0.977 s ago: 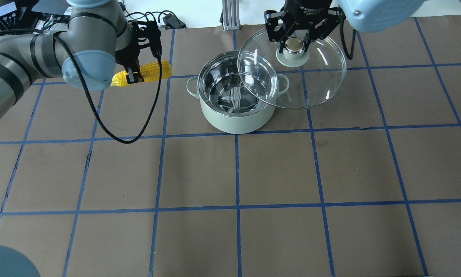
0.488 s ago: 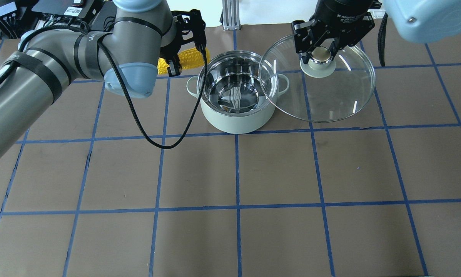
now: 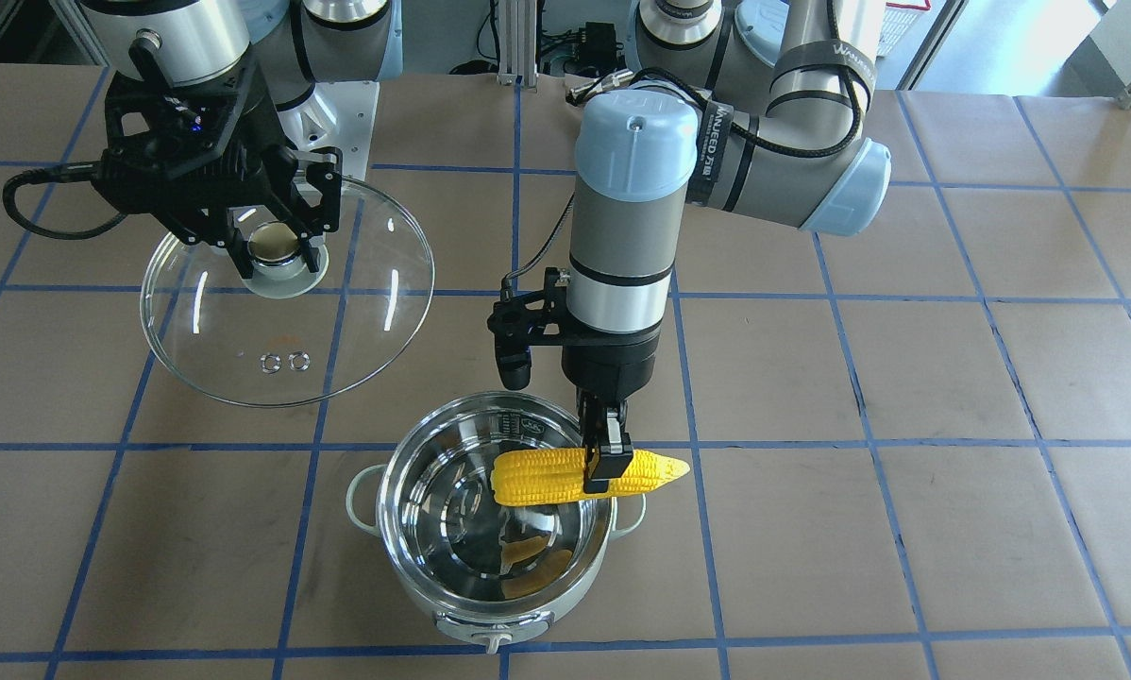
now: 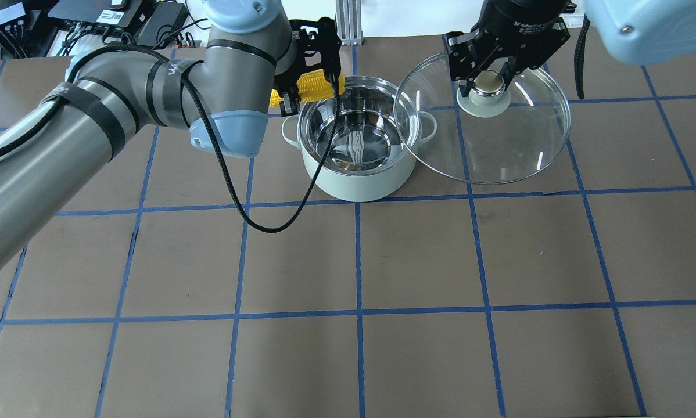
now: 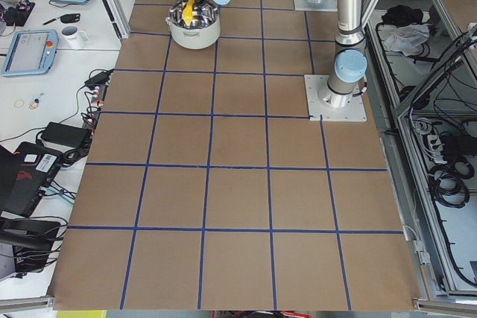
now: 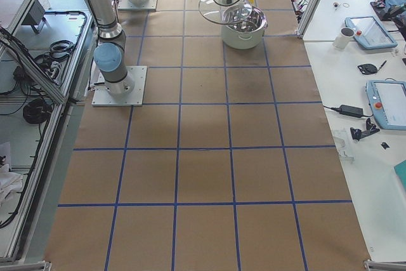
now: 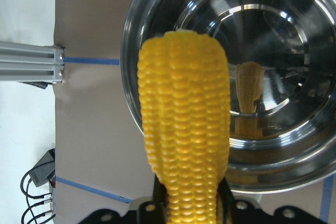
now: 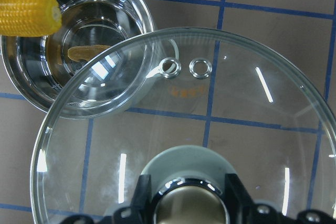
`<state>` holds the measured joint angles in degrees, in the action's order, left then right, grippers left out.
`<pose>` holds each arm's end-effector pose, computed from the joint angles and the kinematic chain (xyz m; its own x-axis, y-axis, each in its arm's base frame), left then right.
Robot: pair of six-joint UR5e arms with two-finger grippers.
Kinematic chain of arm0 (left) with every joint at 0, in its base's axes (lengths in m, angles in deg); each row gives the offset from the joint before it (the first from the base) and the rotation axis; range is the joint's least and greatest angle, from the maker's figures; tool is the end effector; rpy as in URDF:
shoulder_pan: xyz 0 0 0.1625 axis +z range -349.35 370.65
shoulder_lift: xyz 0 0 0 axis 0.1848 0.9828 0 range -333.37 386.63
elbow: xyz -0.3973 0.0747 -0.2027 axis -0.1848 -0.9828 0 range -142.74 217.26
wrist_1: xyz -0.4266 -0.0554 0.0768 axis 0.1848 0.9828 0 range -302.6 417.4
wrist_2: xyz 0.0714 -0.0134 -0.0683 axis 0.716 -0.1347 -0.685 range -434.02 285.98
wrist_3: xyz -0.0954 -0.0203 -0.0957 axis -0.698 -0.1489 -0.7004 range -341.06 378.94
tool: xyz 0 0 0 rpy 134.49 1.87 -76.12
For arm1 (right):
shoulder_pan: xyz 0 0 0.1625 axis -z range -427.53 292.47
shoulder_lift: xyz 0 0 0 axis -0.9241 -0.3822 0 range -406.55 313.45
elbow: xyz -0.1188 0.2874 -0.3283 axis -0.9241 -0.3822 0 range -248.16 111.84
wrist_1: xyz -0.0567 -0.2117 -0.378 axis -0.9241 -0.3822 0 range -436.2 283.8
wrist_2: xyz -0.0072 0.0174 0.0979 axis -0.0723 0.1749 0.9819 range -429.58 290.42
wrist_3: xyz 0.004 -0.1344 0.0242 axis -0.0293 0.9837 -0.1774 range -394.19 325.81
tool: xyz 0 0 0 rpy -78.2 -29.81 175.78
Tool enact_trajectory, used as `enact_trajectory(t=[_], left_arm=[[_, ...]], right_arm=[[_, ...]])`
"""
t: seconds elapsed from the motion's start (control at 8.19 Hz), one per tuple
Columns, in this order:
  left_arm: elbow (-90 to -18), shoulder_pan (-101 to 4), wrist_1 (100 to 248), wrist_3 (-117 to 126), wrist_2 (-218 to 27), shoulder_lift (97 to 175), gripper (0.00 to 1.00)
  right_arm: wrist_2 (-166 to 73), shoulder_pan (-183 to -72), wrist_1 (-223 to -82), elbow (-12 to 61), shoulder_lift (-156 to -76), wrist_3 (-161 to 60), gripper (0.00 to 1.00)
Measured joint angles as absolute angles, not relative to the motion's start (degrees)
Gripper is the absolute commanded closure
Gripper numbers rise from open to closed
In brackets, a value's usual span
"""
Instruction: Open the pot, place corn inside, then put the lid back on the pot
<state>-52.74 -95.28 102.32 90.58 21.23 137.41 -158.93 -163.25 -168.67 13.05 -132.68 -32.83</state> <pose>-0.3072 -0.6365 0.3546 -0.0675 0.9065 -0.4168 0.9974 0.0511 -0.0505 0.1901 -0.5453 0.5267 -0.9922 -0.1244 -0.0082 -0.1223 0.9841 -0.1289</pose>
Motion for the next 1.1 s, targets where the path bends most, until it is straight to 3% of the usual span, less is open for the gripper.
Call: enact_trajectory(t=[0.73, 0.85, 0.98, 1.1], left_arm=[[-52.63, -98.53, 98.05, 90.65, 14.54, 143.03, 1.0], [-52.61, -98.61, 98.03, 90.6, 13.89, 143.37, 0.74], [-52.62, -98.64, 98.04, 90.5, 13.66, 143.55, 0.27], [-52.63, -98.66, 98.08, 90.12, 13.68, 143.64, 0.13]], right_arm=[[-159.21, -163.25, -168.77, 13.03, -132.68, -32.71, 0.73], [-159.22, -163.25, -168.81, 13.03, -132.68, -32.7, 0.73], [-159.18, -163.24, -168.83, 13.01, -132.69, -32.7, 0.73], [-159.13, -163.24, -168.87, 13.01, -132.73, -32.69, 0.73]])
